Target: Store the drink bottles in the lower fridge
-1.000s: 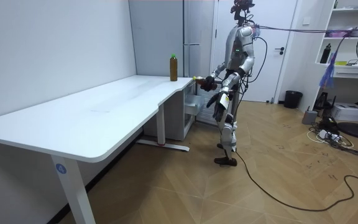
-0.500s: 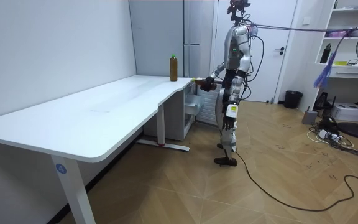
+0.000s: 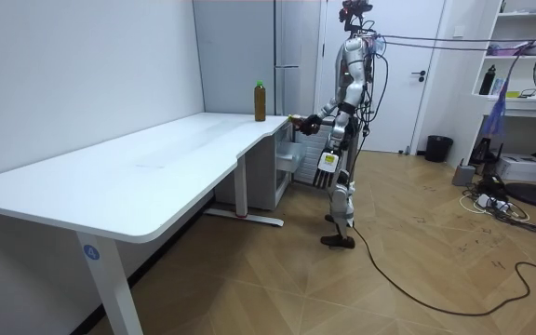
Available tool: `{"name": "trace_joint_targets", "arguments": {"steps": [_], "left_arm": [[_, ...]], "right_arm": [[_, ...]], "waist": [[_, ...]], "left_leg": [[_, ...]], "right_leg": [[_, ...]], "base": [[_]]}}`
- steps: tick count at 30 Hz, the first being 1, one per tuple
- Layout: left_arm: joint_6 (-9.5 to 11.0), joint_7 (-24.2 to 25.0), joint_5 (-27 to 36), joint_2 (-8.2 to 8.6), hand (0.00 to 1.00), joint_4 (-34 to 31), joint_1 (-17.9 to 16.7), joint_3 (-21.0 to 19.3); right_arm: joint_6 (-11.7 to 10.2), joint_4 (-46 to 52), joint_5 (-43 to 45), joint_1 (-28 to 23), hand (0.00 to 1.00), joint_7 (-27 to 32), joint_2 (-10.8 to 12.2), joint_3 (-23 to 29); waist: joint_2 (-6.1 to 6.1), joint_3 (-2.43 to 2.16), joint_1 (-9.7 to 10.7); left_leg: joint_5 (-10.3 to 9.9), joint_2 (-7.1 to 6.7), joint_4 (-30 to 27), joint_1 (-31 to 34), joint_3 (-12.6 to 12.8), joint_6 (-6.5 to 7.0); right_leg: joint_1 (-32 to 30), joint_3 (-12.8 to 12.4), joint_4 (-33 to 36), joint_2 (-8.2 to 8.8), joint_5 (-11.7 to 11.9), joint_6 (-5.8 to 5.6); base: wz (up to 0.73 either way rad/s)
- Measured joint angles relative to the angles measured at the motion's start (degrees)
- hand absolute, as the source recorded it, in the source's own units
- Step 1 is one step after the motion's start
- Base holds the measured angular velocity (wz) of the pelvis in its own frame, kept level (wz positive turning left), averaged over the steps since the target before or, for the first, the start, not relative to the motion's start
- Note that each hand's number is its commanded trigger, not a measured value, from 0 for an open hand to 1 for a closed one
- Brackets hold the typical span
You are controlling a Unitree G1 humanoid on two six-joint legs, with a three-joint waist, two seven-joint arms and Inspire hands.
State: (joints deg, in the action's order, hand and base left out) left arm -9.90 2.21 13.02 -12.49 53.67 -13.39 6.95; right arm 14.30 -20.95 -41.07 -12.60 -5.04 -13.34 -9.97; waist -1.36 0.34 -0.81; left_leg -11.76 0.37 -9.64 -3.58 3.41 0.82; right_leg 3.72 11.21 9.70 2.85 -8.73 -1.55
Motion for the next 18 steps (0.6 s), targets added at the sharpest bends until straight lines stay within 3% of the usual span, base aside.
{"name": "trace_joint_targets", "arguments": {"steps": [8, 18], "left_arm": [[0.5, 1.1, -1.5, -0.29, 0.0, 0.0, 0.1, -0.1], [0.5, 1.1, -1.6, -0.17, 0.0, -0.1, -0.2, 0.0]], "right_arm": [[-1.4, -0.7, -15.8, 0.4, 1.0, 8.2, 0.4, 0.1], [-5.0, -5.5, -30.9, 0.8, 1.0, 10.0, 1.8, 0.5]], "waist": [[0.22, 0.05, 0.7], [-0.12, 0.21, 0.8]], "left_leg": [[0.0, 0.0, -0.1, 0.0, 0.6, 0.01], [0.0, -0.03, 0.0, -0.4, 0.2, 0.01]], "right_leg": [[-0.2, 0.0, 0.2, 0.09, 0.0, 0.0], [0.6, 0.3, 0.1, 0.1, 0.0, -0.02]], "base": [[-0.04], [0.01]]}}
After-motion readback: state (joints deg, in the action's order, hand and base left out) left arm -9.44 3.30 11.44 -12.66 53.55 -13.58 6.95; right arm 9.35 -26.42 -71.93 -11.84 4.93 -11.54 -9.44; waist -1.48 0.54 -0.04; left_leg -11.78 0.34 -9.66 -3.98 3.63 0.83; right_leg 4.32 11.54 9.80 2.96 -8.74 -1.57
